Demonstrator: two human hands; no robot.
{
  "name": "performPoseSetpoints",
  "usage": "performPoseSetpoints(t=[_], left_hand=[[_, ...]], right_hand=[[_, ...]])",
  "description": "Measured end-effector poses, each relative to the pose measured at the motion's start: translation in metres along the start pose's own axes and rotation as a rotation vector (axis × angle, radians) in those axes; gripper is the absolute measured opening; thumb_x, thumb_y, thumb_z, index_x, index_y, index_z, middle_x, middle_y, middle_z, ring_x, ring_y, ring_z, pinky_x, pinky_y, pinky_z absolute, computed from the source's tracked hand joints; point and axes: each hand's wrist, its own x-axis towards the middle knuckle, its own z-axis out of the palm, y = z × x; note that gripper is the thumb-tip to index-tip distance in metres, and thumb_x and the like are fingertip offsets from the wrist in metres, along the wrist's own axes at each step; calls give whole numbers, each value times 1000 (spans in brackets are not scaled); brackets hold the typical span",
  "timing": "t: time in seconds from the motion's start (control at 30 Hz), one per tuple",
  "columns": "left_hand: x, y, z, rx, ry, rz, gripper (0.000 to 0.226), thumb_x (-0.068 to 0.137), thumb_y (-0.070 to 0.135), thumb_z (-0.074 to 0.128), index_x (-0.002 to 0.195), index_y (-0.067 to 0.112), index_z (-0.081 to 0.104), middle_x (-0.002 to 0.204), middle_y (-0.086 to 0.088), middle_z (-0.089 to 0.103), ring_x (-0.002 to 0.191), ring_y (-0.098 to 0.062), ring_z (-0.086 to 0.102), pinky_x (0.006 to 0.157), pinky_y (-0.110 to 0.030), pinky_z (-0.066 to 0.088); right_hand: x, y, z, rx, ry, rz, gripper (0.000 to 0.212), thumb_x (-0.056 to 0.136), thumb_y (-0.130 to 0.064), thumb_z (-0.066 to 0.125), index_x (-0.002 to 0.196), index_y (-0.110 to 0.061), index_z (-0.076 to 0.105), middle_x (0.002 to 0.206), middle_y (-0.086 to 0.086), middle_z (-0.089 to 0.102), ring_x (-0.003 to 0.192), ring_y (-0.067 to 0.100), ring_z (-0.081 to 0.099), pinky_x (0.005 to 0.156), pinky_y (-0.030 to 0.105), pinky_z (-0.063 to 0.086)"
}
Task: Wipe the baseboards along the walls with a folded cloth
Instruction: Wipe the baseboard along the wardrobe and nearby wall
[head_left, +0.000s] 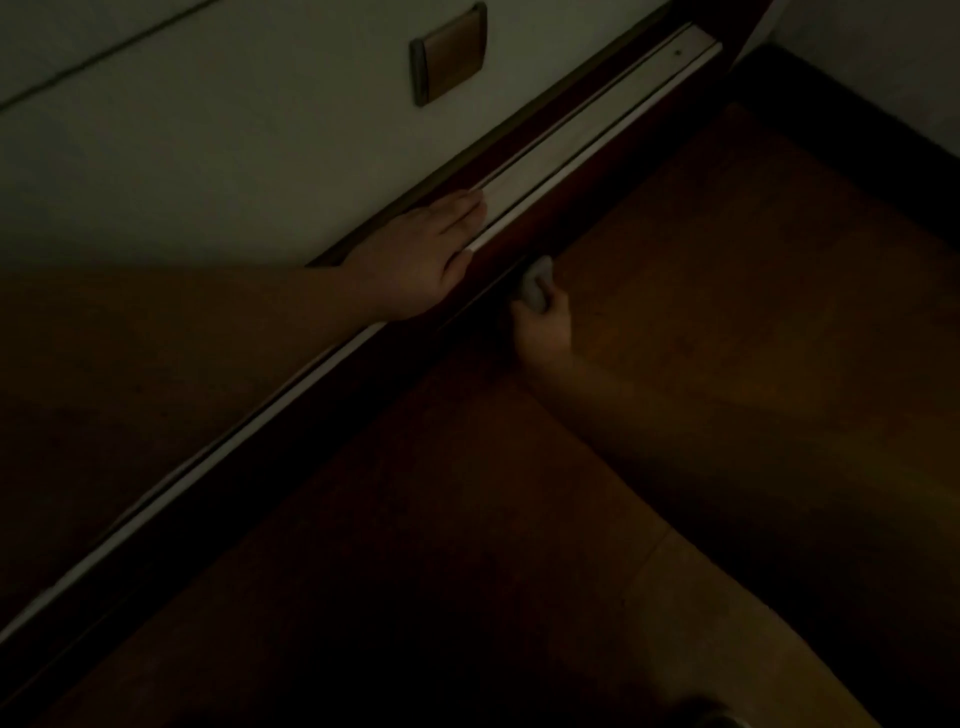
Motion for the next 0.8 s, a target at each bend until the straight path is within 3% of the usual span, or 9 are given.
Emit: performPoseSetpoints(t=[0.1,0.33,0.47,0.53,0.6,0.73,0.8], left_hand=[[-1,2,-5,23,-18,-14,55,103,23,40,151,-1,30,159,-18,27,147,-28,26,118,-40,26],[2,4,-9,56,-23,-2,52,102,20,47,148,-3,37,155,-21,33,144,-32,33,118,-38,23],[12,4,-15,122,25,28,39,96,17,55,127,-6,58,133,-25,56,121,-38,55,101,-46,42],[14,4,-16,105,59,-6,35,95,17,55,124,-3,59,130,-22,58,115,-38,57,96,-47,45],[14,4,-11,99,43,-41,42,98,21,56,135,0,53,141,-20,51,125,-37,51,103,-47,41],[32,8,-7,116,-73,41,57,101,26,52,149,1,36,158,-19,30,143,-33,34,116,-43,26],[47,13,-12,122,-153,47,64,102,35,46,155,5,24,163,-14,17,149,-28,22,119,-39,19]], right_hand=[[-44,20,25,-42,-93,69,60,88,-16,64,143,-19,41,142,14,45,123,32,53,103,47,47],[-99,41,30,-58,-382,195,55,89,-17,64,140,-25,45,134,11,54,110,29,61,92,44,55],[-90,33,-2,-184,-594,158,50,90,-9,61,138,-20,52,130,9,58,109,24,60,90,33,53],[-75,20,-22,-212,-566,108,46,91,-5,59,136,-15,54,121,8,60,100,19,61,79,20,52],[-51,2,-46,-210,-490,63,43,91,0,56,133,-8,55,114,10,60,88,14,59,67,16,49],[3,-33,-102,-281,-383,-4,43,93,-2,55,136,-7,52,125,15,60,105,23,60,91,34,51],[24,-41,-133,-330,-373,-41,47,95,-7,56,141,-12,48,129,15,58,110,31,61,95,44,52]])
